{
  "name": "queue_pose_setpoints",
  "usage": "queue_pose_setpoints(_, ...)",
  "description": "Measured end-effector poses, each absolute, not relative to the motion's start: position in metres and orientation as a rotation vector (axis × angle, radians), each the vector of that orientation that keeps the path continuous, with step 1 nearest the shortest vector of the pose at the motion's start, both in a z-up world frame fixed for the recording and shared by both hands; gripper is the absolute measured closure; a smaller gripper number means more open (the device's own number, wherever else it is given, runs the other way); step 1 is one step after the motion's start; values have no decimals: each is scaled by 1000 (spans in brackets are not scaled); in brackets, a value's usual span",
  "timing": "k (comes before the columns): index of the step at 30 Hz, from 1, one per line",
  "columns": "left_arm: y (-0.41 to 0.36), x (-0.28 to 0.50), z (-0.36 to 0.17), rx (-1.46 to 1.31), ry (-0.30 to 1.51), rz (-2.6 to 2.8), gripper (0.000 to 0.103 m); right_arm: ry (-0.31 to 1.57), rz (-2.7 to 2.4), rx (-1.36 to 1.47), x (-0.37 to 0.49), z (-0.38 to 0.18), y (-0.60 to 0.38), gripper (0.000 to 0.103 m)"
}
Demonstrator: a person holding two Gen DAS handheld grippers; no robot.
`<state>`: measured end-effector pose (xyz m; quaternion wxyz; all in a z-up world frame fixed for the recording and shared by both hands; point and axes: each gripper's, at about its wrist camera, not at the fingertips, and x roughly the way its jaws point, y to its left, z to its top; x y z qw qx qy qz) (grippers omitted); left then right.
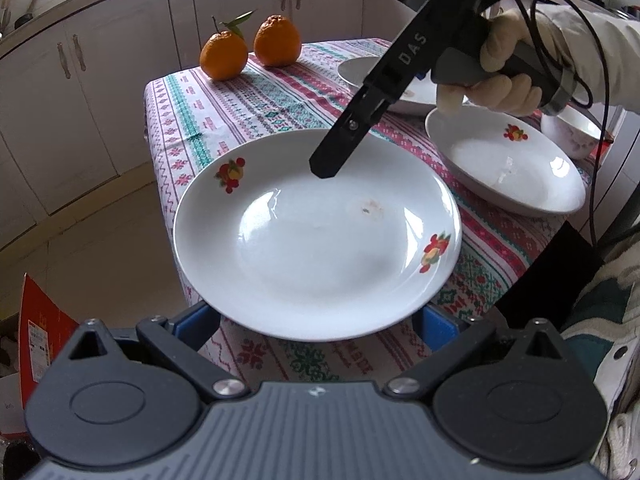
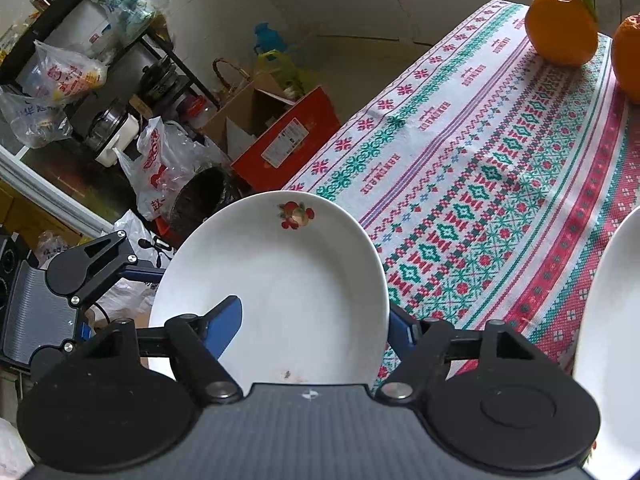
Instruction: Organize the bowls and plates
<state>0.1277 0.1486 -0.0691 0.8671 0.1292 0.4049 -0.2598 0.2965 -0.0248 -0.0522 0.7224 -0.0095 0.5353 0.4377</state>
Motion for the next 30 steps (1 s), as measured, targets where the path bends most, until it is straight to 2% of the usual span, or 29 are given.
queue_pose_setpoints(30,135,204,-79,334,795,-599,2,1103,831,5,351,-43,-43,22)
